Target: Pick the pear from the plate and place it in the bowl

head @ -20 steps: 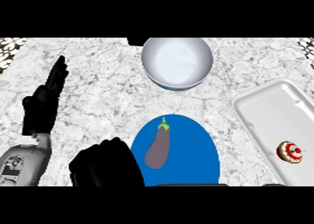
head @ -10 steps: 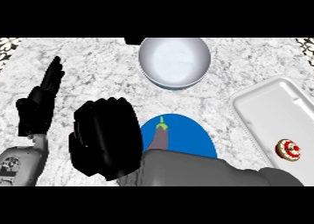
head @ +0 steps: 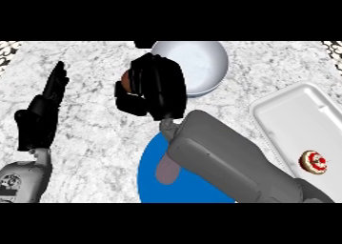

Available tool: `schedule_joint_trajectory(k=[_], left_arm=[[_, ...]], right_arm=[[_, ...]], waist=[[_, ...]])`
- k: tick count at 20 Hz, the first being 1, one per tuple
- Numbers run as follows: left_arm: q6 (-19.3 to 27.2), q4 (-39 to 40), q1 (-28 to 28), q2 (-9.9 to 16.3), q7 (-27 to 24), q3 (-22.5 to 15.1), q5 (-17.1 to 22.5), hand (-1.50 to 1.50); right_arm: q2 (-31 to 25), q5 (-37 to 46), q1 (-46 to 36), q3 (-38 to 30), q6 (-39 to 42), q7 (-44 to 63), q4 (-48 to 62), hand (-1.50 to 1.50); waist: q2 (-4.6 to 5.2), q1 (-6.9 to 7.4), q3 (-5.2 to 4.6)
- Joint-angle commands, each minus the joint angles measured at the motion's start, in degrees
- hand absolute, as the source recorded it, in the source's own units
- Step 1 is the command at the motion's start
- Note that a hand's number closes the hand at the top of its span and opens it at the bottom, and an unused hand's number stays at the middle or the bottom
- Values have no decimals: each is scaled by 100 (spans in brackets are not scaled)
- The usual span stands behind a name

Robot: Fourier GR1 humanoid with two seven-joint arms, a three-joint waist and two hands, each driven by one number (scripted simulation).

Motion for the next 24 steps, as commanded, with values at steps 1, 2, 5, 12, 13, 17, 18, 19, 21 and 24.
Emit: schedule_joint_trajectory(k=[1,2,5,12,13,17,18,19,21,24], left_arm=[[-84,-81,-12,35,49,18,5,0],[-59,428,-317,27,-142,144,-22,0],[-36,251,-17,-75,-220,14,-86,0],[-88,171,-198,-129,-97,-67,-126,0],[-238,54,-14,-3,-126,28,-1,0],[-116,56,1,-193,-181,-130,-126,0],[-220,50,-284,-64,-34,-30,-60,0],[-288,-45,-297,-48,114,-11,31,0],[-125,-120,-162,-185,-10,-169,-157,0],[-227,1,-517,-72,144,-5,-39,0]], right_arm=[[-237,-122,-193,-636,-176,-1103,1041,150],[-183,10,-53,-539,-111,-1099,1084,150],[-217,199,-64,-690,-435,-1688,1927,150],[-423,514,-803,-1131,-667,-2468,3885,150],[-465,322,-787,-1344,-706,-2778,4114,150],[-591,-279,-859,-1991,-598,-3395,4602,150],[-417,-394,-1041,-2125,-460,-3229,4722,150],[-427,-448,-837,-2158,-434,-3401,4882,150],[-498,-763,-858,-2424,-62,-3762,4927,-150],[-423,-1125,-619,-2727,221,-4496,4938,-150]], waist=[[27,49,0],[17,-44,-2],[28,14,-2],[78,159,-1],[85,209,0],[143,309,8],[127,279,7],[157,346,11],[180,411,15],[210,373,21]])
